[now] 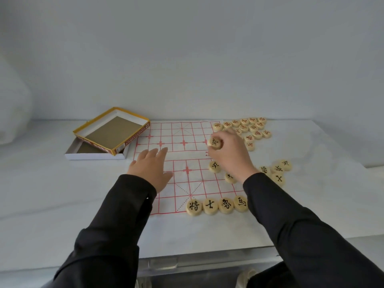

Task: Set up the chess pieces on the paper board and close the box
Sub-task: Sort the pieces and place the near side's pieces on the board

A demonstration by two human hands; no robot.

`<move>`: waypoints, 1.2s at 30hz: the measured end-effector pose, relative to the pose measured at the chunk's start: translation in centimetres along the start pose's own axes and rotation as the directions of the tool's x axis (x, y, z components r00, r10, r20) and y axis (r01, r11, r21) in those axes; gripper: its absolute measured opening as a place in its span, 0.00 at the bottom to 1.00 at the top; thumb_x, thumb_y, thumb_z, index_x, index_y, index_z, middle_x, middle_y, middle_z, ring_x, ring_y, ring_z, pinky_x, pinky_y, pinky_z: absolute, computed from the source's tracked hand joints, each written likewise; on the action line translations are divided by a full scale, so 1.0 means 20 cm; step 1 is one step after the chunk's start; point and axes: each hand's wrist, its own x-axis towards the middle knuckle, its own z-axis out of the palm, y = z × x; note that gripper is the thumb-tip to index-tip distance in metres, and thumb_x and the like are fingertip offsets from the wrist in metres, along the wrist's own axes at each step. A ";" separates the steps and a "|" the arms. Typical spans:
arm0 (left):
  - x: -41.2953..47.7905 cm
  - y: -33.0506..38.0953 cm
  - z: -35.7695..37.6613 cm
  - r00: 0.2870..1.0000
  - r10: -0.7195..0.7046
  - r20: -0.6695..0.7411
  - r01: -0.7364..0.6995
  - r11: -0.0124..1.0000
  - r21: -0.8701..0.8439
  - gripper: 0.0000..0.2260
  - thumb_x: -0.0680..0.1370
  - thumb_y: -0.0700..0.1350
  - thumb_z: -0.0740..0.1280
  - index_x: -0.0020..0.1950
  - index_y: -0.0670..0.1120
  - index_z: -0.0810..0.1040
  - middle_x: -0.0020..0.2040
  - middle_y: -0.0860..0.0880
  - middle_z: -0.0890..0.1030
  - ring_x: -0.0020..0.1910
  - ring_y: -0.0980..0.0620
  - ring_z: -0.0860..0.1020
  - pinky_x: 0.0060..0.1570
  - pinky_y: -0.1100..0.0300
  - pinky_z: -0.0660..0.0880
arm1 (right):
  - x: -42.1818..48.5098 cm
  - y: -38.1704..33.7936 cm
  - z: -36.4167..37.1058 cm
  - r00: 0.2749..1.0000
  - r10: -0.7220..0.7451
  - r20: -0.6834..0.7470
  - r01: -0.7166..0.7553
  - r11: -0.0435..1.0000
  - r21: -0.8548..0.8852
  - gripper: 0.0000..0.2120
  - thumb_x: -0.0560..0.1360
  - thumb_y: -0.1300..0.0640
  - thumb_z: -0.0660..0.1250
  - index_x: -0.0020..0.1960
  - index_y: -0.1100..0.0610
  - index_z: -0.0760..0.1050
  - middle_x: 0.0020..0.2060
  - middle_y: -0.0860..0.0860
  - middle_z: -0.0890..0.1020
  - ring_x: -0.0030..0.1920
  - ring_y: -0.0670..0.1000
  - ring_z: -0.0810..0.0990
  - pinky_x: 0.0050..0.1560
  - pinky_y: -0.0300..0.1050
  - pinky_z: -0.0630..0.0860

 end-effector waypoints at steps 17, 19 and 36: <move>0.05 -0.04 -0.01 0.990 -0.140 0.030 0.140 0.990 0.012 0.32 0.77 0.58 0.61 0.76 0.53 0.50 0.76 0.49 0.57 0.74 0.45 0.56 0.69 0.40 0.56 | -0.02 -0.13 0.22 0.912 -0.072 0.404 0.232 0.902 -0.364 0.21 0.73 0.42 0.66 0.61 0.52 0.75 0.55 0.48 0.79 0.60 0.52 0.70 0.64 0.53 0.62; 0.05 -0.03 -0.01 0.991 -0.129 0.031 0.129 0.992 0.006 0.32 0.77 0.57 0.61 0.76 0.53 0.50 0.76 0.49 0.56 0.74 0.44 0.55 0.69 0.40 0.56 | -0.02 -0.12 0.22 0.914 -0.074 0.399 0.234 0.900 -0.368 0.19 0.73 0.44 0.66 0.61 0.51 0.75 0.54 0.48 0.79 0.60 0.52 0.71 0.63 0.52 0.62; 0.03 0.07 0.01 1.000 -0.001 -0.016 -0.001 0.996 -0.094 0.26 0.79 0.52 0.61 0.75 0.51 0.57 0.74 0.50 0.62 0.72 0.47 0.61 0.69 0.49 0.62 | -0.07 -0.10 0.13 0.946 -0.155 0.284 0.242 0.921 -0.304 0.21 0.76 0.41 0.60 0.62 0.53 0.74 0.51 0.49 0.79 0.56 0.50 0.71 0.56 0.46 0.67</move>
